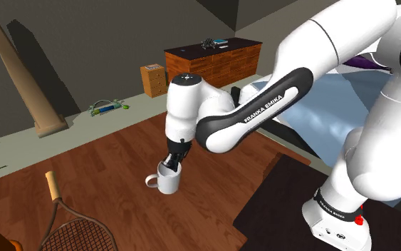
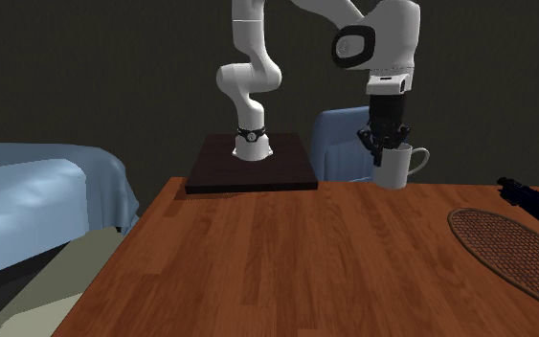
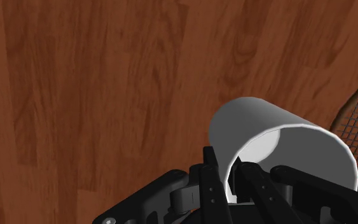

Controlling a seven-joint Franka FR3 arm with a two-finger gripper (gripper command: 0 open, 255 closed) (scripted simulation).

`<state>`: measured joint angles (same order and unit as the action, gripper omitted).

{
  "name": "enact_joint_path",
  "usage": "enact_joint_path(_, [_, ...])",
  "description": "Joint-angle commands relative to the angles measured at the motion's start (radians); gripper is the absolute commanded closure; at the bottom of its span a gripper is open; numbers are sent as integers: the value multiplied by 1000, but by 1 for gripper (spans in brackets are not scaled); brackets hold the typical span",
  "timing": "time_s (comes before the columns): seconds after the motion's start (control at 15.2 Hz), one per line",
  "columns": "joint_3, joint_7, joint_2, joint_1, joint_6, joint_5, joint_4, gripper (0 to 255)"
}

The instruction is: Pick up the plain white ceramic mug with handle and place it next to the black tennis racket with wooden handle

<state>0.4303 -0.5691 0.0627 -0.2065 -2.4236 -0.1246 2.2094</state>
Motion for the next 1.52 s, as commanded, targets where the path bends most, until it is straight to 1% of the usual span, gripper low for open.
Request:
enact_joint_path(0.0, [11, -62, 67, -23, 27, -48, -83, 255])
enact_joint_path(0.4, [17, -209, 257, -127, 121, -161, -333, 255])
enact_joint_path(0.46, [15, -243, 319, -163, 157, -190, -420, 255])
enact_joint_path(1.45, [-33, -305, 427, -195, 6, -269, -369, 255])
